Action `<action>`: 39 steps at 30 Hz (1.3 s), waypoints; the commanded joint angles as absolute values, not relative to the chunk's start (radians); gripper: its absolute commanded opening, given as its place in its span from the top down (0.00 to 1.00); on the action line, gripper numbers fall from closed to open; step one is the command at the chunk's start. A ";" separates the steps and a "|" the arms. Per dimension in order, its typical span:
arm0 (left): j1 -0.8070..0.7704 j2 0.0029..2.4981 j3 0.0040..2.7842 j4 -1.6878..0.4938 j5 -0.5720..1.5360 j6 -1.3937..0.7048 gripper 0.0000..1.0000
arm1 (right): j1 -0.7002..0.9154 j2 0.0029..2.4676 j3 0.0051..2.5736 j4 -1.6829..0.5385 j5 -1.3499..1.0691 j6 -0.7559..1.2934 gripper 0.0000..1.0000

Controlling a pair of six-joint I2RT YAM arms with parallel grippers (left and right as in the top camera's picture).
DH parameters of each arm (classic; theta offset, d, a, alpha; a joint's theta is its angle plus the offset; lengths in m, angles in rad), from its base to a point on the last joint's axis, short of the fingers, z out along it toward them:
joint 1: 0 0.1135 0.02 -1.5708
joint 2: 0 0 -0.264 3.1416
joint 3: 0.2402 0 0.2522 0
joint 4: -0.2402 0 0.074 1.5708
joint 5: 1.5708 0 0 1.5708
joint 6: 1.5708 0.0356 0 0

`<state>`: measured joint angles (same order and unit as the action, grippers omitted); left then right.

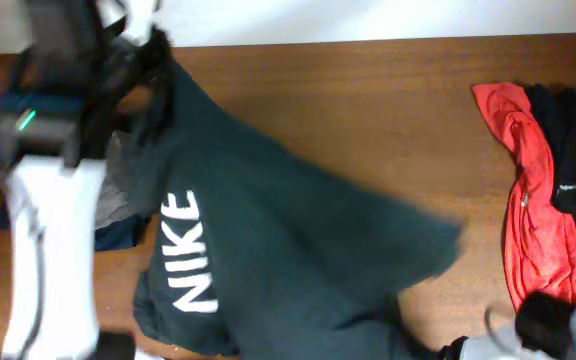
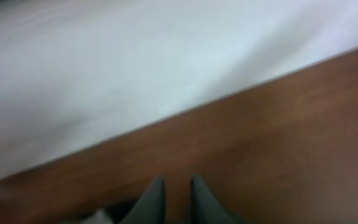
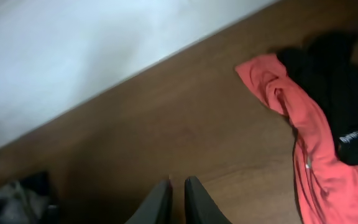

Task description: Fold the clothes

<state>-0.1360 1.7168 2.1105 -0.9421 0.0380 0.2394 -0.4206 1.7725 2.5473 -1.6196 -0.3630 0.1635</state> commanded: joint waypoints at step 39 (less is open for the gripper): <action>-0.161 1.739 2.306 -1.316 -0.023 0.233 0.59 | 0.111 1.406 2.195 -1.699 -0.039 0.232 0.41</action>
